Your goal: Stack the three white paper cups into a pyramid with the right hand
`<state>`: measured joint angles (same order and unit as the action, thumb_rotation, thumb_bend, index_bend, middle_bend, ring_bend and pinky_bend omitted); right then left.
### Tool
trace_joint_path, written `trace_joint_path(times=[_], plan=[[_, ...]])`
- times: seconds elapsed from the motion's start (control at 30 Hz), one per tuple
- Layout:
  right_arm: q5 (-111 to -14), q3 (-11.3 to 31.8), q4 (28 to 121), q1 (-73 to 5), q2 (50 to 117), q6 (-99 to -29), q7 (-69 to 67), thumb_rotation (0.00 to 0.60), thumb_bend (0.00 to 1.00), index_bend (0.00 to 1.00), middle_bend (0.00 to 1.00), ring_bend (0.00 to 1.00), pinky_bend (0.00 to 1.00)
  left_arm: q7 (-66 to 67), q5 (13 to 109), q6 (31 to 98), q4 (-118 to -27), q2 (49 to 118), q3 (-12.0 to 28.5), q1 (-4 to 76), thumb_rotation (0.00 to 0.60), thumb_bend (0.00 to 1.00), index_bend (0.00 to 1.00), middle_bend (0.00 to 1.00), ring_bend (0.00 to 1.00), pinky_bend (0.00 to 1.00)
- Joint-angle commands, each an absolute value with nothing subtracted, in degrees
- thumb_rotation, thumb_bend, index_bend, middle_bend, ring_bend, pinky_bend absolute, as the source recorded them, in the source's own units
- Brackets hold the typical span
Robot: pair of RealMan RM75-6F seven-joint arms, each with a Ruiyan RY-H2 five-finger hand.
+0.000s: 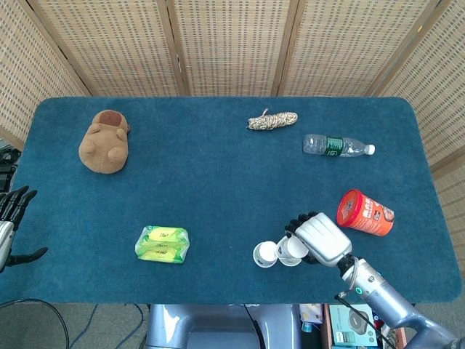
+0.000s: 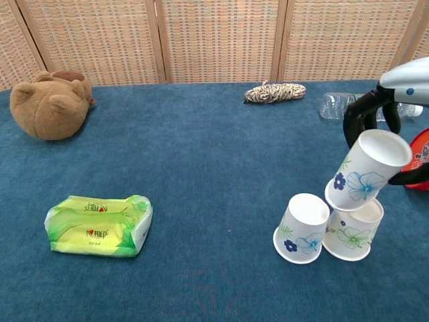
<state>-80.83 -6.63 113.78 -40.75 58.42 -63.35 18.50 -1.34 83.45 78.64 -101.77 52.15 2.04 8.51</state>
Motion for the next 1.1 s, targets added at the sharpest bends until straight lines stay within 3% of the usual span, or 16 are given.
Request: trace_joint_path(times=[0.03,1.1], plan=[[-81.6,-6.9,113.2,-40.0,58.3,-62.9,17.9,0.600,0.41,0.50,0.54,0.43,0.51,-1.2,83.4,78.5,-101.8,52.2,2.0,8.6,0.600,0.10,0.00,0.00,0.00,0.00],[-79.5,-2.0,112.2,-38.5,60.3,-56.0,20.0,0.600,0.41,0.50,0.52,0.43,0.52,-0.5,83.3,78.4,-101.9,52.5,1.9,8.6,0.600,0.10,0.00,0.00,0.00,0.00]])
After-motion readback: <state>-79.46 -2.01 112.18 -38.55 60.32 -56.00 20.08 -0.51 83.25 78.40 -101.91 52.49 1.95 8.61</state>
